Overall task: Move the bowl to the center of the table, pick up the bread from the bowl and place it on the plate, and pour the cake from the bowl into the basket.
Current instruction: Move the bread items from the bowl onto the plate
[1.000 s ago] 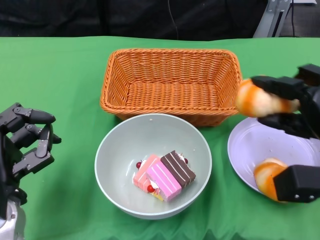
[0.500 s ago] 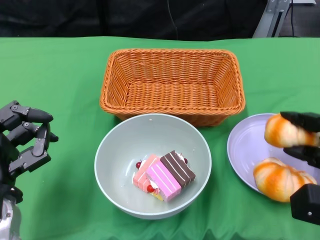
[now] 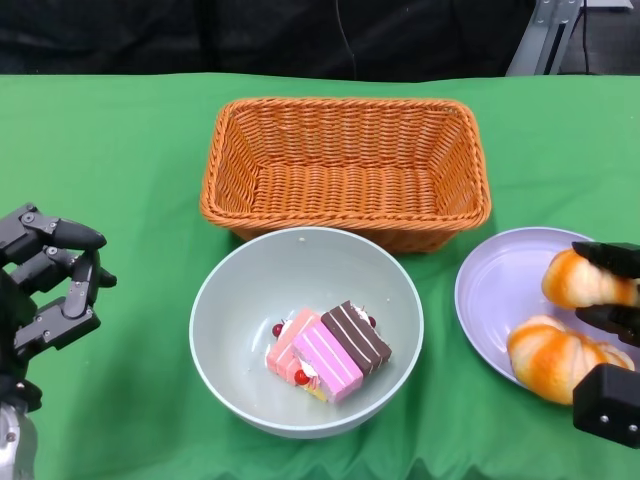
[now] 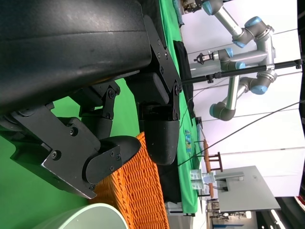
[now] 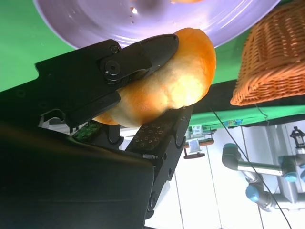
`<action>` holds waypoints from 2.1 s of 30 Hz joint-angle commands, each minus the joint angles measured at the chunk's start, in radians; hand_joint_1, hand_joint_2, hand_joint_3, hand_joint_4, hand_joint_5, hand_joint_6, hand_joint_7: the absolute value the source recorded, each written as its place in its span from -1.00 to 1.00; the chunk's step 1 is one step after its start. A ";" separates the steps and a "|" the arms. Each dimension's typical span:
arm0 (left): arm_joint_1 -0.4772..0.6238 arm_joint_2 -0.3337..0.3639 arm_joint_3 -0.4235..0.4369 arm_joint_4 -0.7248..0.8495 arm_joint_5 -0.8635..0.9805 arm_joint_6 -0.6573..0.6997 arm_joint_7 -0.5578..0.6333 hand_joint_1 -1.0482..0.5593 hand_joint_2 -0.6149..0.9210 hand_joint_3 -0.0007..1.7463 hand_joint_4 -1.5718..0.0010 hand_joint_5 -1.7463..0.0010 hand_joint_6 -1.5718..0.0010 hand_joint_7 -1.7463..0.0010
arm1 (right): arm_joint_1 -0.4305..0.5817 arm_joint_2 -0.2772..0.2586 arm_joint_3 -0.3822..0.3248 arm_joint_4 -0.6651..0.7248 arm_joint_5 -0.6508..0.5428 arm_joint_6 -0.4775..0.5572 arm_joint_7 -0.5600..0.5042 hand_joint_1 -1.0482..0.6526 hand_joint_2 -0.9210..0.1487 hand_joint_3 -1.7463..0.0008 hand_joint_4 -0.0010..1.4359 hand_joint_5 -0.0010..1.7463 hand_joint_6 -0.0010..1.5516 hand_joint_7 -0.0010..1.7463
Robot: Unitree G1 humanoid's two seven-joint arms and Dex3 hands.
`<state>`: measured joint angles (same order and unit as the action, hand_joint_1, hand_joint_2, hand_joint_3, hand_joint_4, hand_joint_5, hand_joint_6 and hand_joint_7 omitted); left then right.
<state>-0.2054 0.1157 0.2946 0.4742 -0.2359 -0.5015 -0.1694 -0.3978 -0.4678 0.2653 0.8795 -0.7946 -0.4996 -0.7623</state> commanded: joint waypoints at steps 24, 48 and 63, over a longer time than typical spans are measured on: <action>0.041 0.013 -0.007 -0.039 0.024 0.000 0.001 0.24 0.47 0.24 -0.03 -0.66 -0.17 -0.25 | -0.163 0.084 0.117 0.247 0.029 0.051 -0.054 0.02 -0.86 0.99 0.09 0.53 0.57 -1.00; 0.052 0.018 -0.004 -0.050 0.033 0.011 -0.003 0.24 0.48 0.22 -0.04 -0.64 -0.18 -0.24 | -0.182 0.108 0.173 0.284 0.046 0.135 0.038 -0.05 -0.94 0.99 0.01 0.35 0.44 -1.00; 0.047 0.003 -0.004 -0.043 0.023 0.014 -0.007 0.26 0.47 0.24 -0.03 -0.67 -0.16 -0.27 | -0.171 0.100 0.212 0.211 0.036 0.249 0.048 -0.31 -1.00 0.98 -0.10 -0.99 -0.21 -1.00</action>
<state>-0.1644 0.1118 0.2851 0.4272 -0.2035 -0.4878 -0.1809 -0.5840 -0.3559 0.4782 1.0967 -0.7618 -0.2627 -0.7269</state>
